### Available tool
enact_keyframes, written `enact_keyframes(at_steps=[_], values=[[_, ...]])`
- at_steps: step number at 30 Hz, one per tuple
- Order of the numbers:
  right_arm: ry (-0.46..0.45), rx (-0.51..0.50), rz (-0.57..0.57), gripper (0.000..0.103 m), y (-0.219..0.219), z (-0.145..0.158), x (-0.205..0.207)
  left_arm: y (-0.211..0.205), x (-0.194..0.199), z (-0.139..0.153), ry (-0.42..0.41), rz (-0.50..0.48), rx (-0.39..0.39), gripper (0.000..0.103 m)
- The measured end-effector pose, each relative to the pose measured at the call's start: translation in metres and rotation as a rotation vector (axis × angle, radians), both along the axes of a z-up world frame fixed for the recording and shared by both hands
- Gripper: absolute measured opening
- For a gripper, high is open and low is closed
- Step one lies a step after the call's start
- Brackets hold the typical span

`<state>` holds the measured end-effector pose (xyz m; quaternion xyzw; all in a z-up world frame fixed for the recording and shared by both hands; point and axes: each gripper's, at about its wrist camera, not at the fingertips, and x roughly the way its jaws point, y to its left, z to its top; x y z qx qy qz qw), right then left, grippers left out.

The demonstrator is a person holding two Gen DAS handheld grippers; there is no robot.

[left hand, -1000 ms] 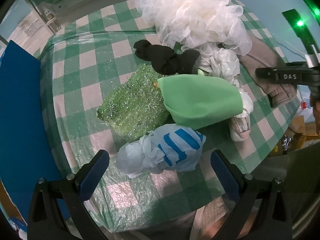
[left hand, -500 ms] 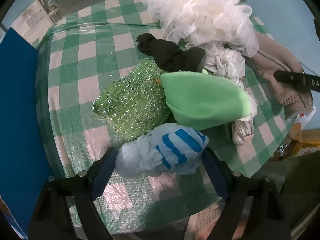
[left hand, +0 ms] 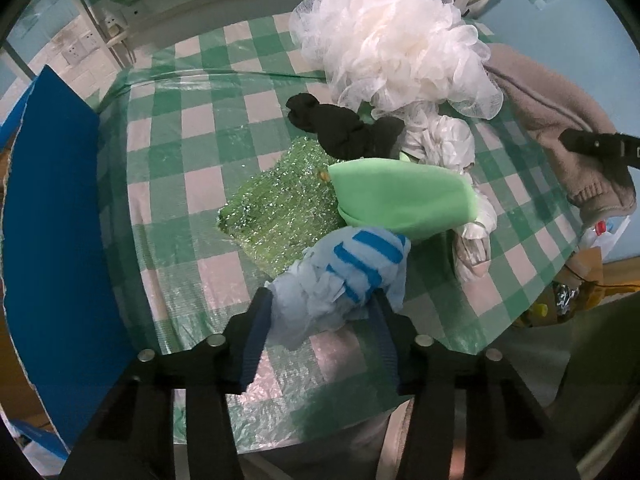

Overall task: Organize soft objects
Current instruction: 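Grasp the blue-striped white bundle with the left tool while the right tool holds the towel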

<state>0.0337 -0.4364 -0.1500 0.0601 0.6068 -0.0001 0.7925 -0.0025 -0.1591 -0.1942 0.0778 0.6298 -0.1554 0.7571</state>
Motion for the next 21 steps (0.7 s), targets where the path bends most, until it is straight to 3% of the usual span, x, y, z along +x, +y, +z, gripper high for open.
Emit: enact_keyframes(at_steps=[9, 21], values=[[-0.081, 0.005, -0.015, 0.027, 0.002, 0.026, -0.008, 0.012, -0.007, 0.015, -0.060, 0.022, 0.017, 0.039], [-0.162, 0.035, 0.002, 0.027, 0.010, 0.050, -0.012, 0.027, -0.002, 0.053, -0.169, 0.071, -0.004, 0.038]])
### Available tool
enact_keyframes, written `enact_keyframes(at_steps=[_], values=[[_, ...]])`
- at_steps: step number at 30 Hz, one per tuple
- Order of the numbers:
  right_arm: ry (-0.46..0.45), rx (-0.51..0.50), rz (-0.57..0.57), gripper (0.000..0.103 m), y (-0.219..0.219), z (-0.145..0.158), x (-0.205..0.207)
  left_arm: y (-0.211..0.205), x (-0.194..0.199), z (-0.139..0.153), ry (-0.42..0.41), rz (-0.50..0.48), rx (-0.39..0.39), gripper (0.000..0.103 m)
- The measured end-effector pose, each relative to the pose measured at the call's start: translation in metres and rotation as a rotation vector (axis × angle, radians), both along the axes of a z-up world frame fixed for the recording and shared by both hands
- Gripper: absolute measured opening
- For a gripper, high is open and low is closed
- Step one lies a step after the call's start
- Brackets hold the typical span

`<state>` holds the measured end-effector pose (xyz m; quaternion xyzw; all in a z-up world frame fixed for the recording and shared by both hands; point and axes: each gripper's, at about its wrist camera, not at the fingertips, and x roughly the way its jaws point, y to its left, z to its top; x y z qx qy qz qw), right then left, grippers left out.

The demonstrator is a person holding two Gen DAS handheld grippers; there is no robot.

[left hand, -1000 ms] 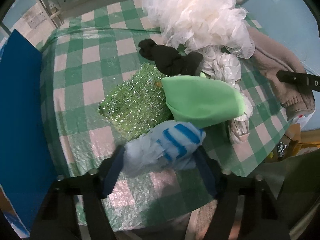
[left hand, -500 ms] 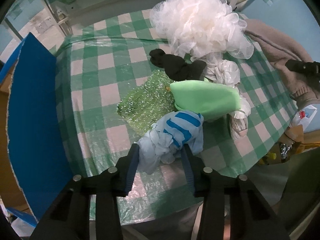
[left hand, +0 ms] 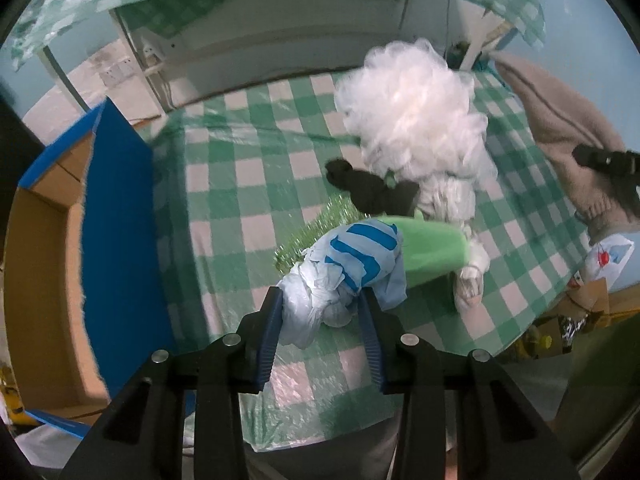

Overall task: Organize soft objects
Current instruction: 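Grasp the blue-striped white bundle with the left tool while the right tool holds the towel, then carry both items over the cardboard box and open both tools to drop them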

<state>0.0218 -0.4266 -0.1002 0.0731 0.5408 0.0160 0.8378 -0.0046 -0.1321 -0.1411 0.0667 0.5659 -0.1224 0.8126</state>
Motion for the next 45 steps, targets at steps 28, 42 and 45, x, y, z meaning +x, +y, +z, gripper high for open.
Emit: enact_keyframes(at_steps=[28, 42, 45], values=[[-0.098, 0.051, 0.169, 0.027, 0.078, 0.040, 0.017, 0.056, 0.015, 0.068, -0.201, 0.145, -0.003, 0.038], [-0.117, 0.087, 0.296, 0.027, 0.142, 0.056, 0.029, 0.101, 0.012, 0.084, -0.229, 0.228, -0.034, 0.038], [-0.119, 0.095, 0.327, 0.027, 0.160, 0.060, 0.032, 0.112, 0.011, 0.086, -0.232, 0.249, -0.037, 0.038]])
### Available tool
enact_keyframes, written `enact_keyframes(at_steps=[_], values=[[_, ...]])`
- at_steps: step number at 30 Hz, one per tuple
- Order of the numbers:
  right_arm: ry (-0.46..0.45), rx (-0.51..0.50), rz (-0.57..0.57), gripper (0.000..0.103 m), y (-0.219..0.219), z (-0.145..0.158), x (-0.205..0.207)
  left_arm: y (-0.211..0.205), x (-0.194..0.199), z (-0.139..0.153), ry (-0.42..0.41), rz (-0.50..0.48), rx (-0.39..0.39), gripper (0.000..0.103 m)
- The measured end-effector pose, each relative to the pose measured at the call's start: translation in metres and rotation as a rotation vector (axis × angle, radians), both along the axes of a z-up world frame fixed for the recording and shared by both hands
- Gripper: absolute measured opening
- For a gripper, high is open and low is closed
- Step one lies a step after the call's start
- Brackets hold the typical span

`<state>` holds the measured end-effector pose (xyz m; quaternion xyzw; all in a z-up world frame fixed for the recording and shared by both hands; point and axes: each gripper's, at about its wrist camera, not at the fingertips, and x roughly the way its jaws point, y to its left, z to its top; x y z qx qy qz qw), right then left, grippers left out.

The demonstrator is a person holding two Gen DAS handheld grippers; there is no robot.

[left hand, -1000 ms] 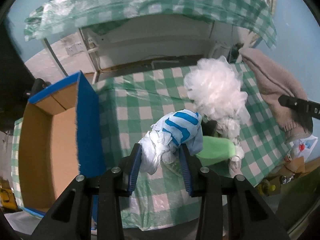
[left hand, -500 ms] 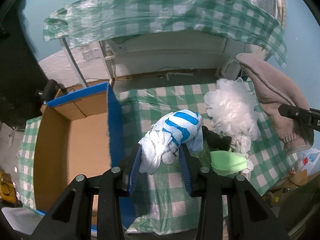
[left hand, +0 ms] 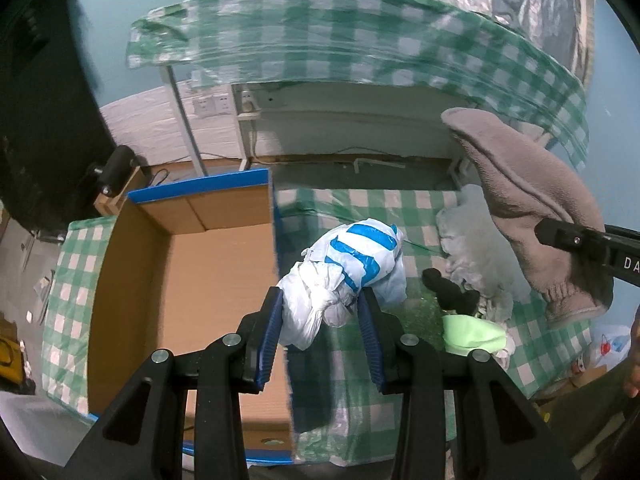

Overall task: Organize soft objects
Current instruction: 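Carry both items over the cardboard box and open both tools to drop them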

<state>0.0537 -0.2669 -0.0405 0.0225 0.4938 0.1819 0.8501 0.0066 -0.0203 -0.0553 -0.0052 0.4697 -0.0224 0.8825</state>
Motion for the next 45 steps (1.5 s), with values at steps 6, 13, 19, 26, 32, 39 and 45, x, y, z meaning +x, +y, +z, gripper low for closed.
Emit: enact_keyframes(at_steps=[6, 13, 19, 26, 32, 39, 45], values=[[-0.003, 0.002, 0.056, 0.027, 0.035, 0.004, 0.006, 0.023, -0.002, 0.001, -0.006, 0.042, -0.007, 0.038], [0.002, -0.001, 0.111, 0.027, 0.070, 0.004, 0.009, 0.051, -0.003, -0.001, -0.008, 0.094, -0.015, 0.038], [0.006, -0.009, 0.155, 0.027, 0.106, 0.004, 0.014, 0.078, -0.005, -0.004, 0.004, 0.142, -0.033, 0.038], [0.008, -0.007, 0.209, 0.027, 0.155, 0.005, 0.018, 0.108, -0.008, -0.007, 0.012, 0.194, -0.050, 0.038], [0.029, -0.009, 0.239, 0.027, 0.192, -0.003, 0.023, 0.133, -0.013, -0.015, 0.017, 0.237, -0.048, 0.038], [0.058, -0.038, 0.272, 0.027, 0.229, -0.017, 0.023, 0.160, -0.013, -0.034, 0.054, 0.288, -0.046, 0.038], [0.086, -0.057, 0.302, 0.027, 0.255, -0.030, 0.023, 0.173, -0.015, -0.047, 0.086, 0.317, -0.034, 0.038]])
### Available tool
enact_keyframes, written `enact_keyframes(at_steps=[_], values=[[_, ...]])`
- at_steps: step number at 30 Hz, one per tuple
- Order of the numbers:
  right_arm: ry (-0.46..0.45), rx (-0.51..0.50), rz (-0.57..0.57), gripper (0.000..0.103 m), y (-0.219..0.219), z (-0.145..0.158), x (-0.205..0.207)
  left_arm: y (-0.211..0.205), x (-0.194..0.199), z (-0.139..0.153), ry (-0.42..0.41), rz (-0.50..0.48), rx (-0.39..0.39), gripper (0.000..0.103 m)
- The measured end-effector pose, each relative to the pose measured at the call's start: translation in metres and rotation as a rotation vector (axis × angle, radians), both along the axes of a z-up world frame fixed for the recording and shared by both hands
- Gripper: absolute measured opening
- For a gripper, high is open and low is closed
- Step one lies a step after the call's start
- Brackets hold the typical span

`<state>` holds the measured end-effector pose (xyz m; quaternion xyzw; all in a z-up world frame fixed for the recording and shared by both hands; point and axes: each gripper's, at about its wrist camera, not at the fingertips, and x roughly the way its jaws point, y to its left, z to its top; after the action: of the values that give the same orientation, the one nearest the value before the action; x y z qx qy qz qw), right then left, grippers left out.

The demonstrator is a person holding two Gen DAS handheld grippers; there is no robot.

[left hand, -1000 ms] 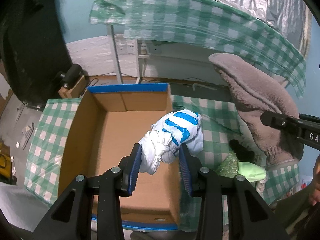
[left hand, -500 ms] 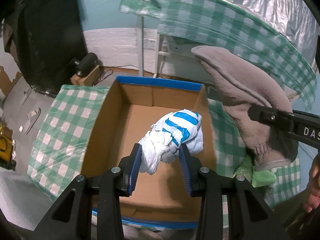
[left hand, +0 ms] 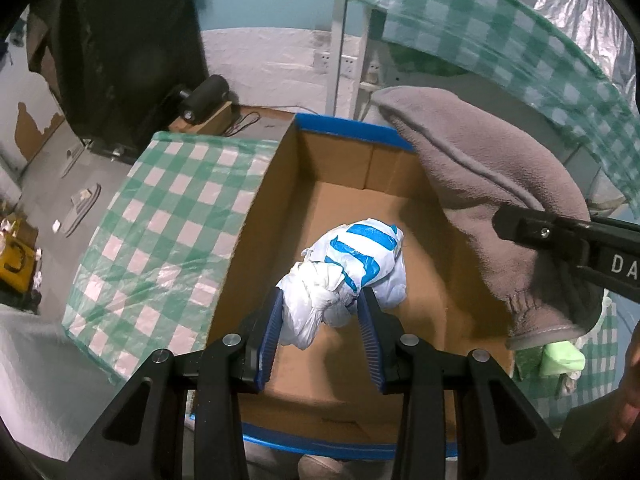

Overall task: Organize soft objects
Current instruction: 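Carry both items over the cardboard box and open both tools to drop them, then withdraw both open tools from the box back toward the pile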

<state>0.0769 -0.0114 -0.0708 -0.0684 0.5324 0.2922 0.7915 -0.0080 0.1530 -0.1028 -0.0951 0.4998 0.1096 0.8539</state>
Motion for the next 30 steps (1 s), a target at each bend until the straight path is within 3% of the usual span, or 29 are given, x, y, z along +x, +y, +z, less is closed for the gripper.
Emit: enact_keyframes(at_steps=[10, 13, 15, 17, 21, 30], values=[[0.050, -0.019, 0.018, 0.028, 0.016, -0.020, 0.005, 0.003, 0.001, -0.008, 0.025, 0.012, 0.014, 0.040], [0.056, -0.019, 0.023, 0.039, 0.019, -0.022, 0.006, 0.005, 0.002, -0.010, 0.030, 0.022, 0.012, 0.040], [0.052, -0.024, 0.023, 0.047, 0.020, -0.022, 0.007, 0.005, 0.003, -0.011, 0.036, 0.025, 0.012, 0.046], [0.050, -0.012, 0.027, 0.063, 0.021, -0.022, 0.006, 0.005, 0.004, -0.011, 0.038, 0.032, 0.021, 0.049], [0.017, -0.011, 0.027, 0.071, 0.018, -0.016, 0.004, 0.004, 0.004, -0.008, 0.032, 0.038, 0.042, 0.066], [0.006, 0.014, -0.013, 0.073, 0.004, -0.006, 0.006, -0.001, 0.004, 0.001, 0.008, 0.027, 0.029, 0.074]])
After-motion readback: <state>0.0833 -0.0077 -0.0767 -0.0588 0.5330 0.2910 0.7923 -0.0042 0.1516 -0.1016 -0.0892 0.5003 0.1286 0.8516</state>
